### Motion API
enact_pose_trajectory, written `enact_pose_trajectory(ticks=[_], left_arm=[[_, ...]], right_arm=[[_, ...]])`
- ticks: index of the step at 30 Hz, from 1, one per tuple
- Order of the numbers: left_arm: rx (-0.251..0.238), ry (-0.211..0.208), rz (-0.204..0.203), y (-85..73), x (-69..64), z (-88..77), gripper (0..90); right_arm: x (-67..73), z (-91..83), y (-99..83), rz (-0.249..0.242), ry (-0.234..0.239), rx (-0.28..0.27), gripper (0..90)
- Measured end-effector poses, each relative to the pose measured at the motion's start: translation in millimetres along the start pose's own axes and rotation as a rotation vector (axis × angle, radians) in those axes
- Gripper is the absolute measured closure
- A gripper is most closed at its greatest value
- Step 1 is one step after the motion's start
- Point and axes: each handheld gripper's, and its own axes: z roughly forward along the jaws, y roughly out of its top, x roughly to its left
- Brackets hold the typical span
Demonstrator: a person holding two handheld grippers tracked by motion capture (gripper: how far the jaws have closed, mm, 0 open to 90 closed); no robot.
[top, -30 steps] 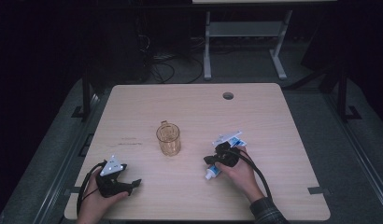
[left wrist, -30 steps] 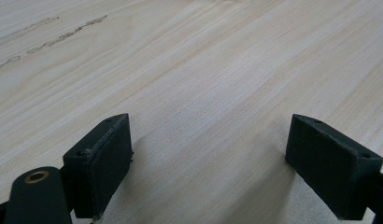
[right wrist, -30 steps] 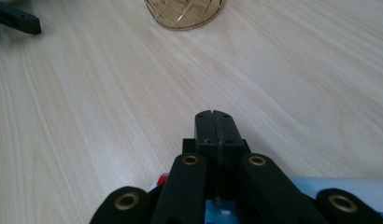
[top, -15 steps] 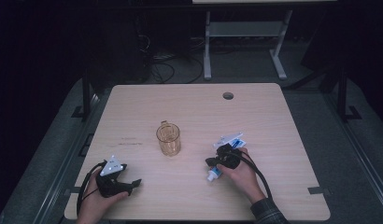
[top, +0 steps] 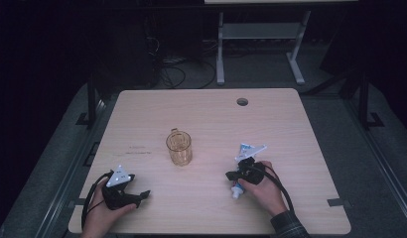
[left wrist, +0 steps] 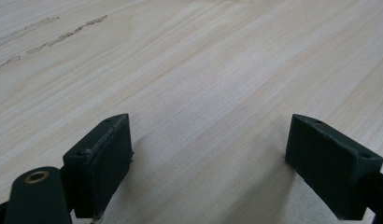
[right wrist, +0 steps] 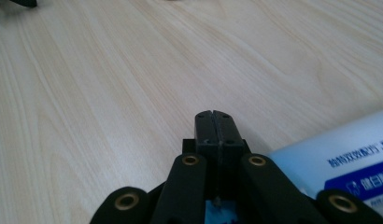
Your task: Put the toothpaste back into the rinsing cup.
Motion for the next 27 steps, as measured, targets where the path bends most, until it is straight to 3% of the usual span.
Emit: enact_pose_trajectory(ticks=[27], left_arm=[[0.000, 0.000, 0.000, -0.1, 0.0, 0.0, 13.7]], right_arm=[[-7.1, -39.8, -45.4, 0.059, -0.054, 0.007, 90.0]])
